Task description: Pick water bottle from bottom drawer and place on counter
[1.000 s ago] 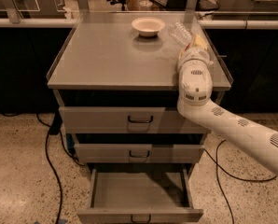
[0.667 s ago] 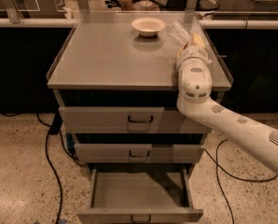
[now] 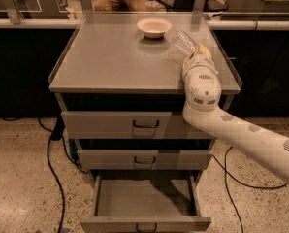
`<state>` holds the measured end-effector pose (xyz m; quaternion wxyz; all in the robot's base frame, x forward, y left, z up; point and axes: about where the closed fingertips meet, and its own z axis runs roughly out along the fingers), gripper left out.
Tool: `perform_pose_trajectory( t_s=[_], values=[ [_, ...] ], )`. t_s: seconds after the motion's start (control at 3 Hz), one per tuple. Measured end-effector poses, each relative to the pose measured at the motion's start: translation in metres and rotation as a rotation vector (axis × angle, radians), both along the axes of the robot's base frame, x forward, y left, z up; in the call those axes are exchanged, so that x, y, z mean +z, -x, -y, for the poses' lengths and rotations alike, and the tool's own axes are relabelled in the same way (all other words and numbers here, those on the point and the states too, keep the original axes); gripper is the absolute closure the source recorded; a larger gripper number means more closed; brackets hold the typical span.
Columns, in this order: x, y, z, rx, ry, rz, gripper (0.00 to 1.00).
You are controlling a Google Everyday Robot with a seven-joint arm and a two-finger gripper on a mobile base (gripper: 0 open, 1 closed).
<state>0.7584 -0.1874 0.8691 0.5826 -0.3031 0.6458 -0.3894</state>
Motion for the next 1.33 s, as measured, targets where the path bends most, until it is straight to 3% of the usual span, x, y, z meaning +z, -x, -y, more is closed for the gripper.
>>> perform_pose_trajectory(
  t_s=[0.33, 1.0, 1.33],
  values=[
    [0.0, 0.0, 0.0, 0.0, 0.0, 0.0, 0.98],
    [0.0, 0.0, 0.0, 0.0, 0.0, 0.0, 0.53],
    [0.0, 0.0, 0.0, 0.0, 0.0, 0.0, 0.22]
  ],
)
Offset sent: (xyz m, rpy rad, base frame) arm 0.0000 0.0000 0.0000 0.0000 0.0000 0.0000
